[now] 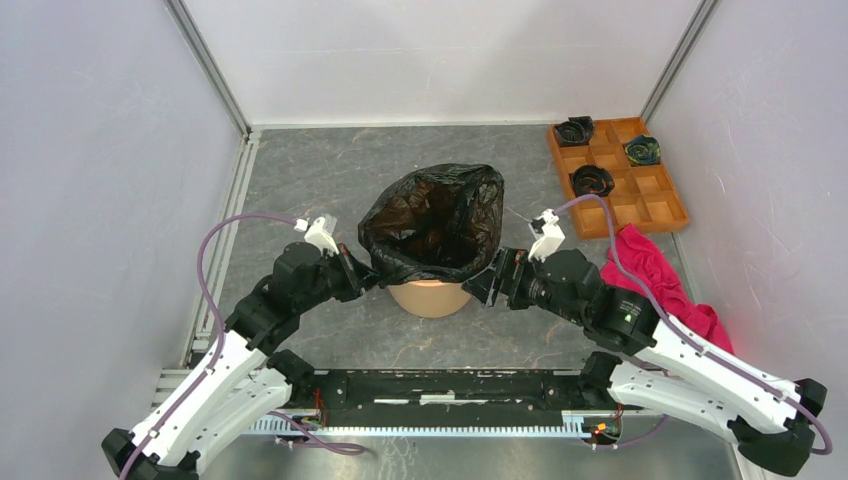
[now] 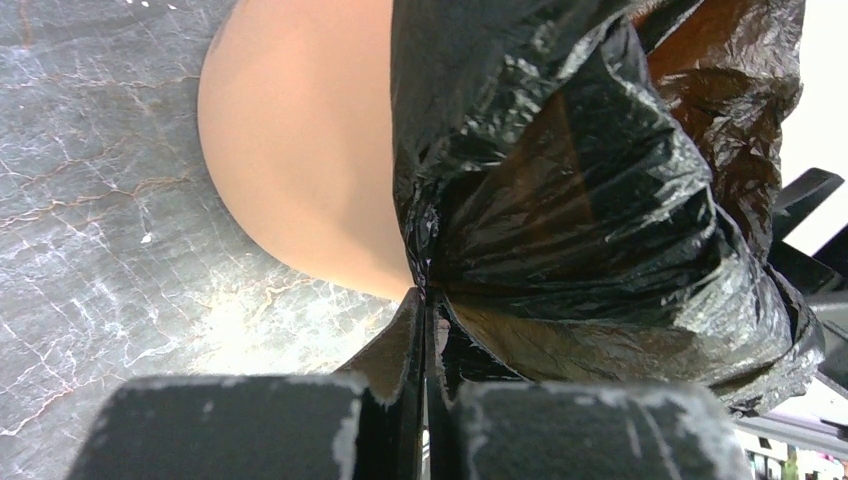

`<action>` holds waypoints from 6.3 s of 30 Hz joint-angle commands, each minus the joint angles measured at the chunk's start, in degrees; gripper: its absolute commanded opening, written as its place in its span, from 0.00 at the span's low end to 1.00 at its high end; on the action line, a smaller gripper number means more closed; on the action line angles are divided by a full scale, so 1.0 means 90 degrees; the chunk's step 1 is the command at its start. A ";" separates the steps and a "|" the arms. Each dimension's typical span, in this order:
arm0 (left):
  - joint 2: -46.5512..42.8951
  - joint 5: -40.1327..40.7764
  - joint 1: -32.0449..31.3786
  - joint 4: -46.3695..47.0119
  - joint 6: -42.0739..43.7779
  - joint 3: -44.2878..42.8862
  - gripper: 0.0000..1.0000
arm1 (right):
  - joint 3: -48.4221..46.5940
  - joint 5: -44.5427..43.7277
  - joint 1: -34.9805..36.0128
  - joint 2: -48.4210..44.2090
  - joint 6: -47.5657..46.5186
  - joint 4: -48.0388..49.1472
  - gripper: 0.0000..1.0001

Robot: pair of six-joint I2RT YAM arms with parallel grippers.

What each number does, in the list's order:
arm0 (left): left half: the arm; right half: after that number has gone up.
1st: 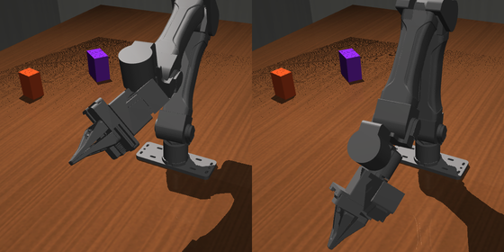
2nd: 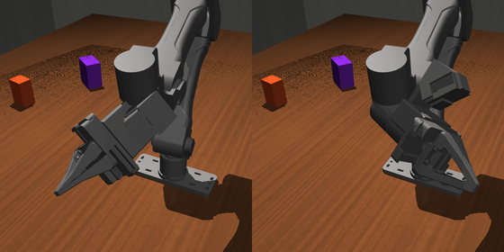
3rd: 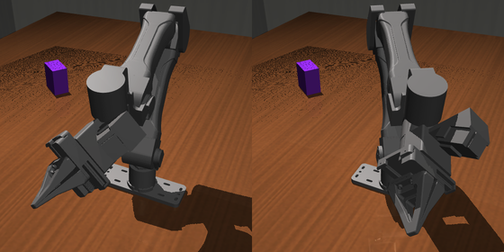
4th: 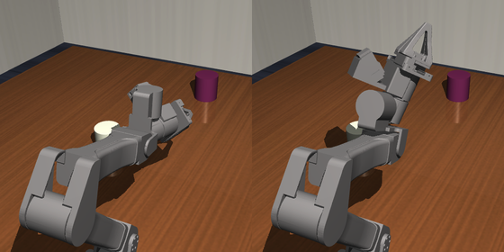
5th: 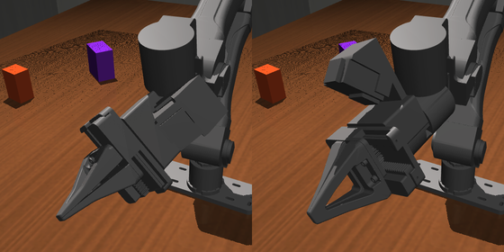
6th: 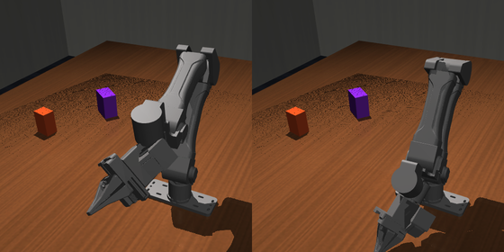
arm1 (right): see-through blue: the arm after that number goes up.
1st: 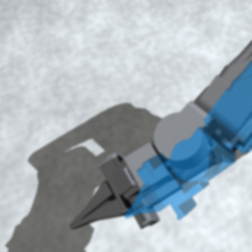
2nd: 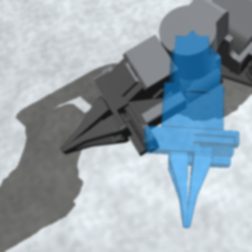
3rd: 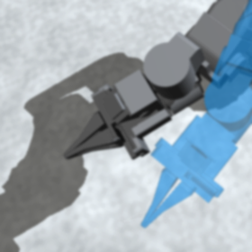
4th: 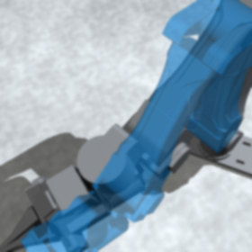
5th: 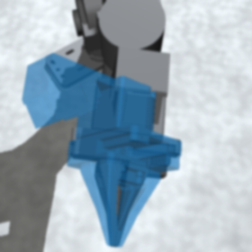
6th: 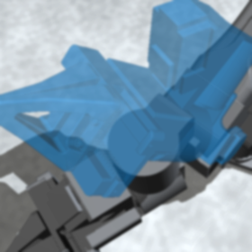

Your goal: Put the trash bags into the trash bin

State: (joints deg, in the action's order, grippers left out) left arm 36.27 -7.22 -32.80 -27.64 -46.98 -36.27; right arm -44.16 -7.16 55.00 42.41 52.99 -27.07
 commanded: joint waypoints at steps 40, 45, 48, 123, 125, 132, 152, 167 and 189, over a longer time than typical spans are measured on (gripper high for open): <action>0.0017 0.0995 0.0021 -0.1488 0.0597 -0.0773 0.02 | 0.1274 -0.0225 -0.0009 0.0786 -0.0996 0.2126 0.00; 0.0364 0.1561 0.0021 -0.1250 0.0351 -0.0560 0.02 | 0.1104 -0.0776 -0.0009 0.0975 -0.1567 0.1489 0.00; 0.0726 0.1573 0.0021 -0.1130 0.0356 -0.0607 0.02 | 0.0811 -0.1113 -0.0014 0.0840 -0.2057 0.0723 0.07; 0.5207 0.1468 0.1187 -0.0551 0.3288 -0.5283 0.02 | -0.2619 0.4976 -0.4588 0.5085 -0.3255 0.3487 0.01; 0.5262 0.1254 0.1316 -0.0476 0.3201 -0.5132 0.02 | -0.2639 0.4979 -0.4537 0.5170 -0.3327 0.3377 0.01; 0.5148 0.0903 0.1675 -0.0227 0.2983 -0.4378 0.02 | -0.2566 0.4744 -0.4261 0.5414 -0.3714 0.3026 0.01; 0.2137 0.2034 0.1759 -0.1656 0.2201 -0.3130 0.88 | -0.2131 0.2044 -0.4381 0.3028 -0.4808 0.0623 0.72; -0.0887 0.0386 0.1759 -0.0972 -0.0392 -0.0324 0.78 | 0.1163 0.4517 -0.4527 -0.0243 -0.3743 0.2248 0.98; -0.0415 -0.0913 0.1759 0.0599 -0.1244 0.1078 0.33 | 0.2180 0.5806 -0.4557 0.0986 -0.2030 0.4811 0.58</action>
State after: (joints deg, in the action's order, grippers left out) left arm 32.60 -12.67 -17.10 -26.83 -55.79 -28.27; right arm -27.57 42.44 14.02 50.74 32.29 10.35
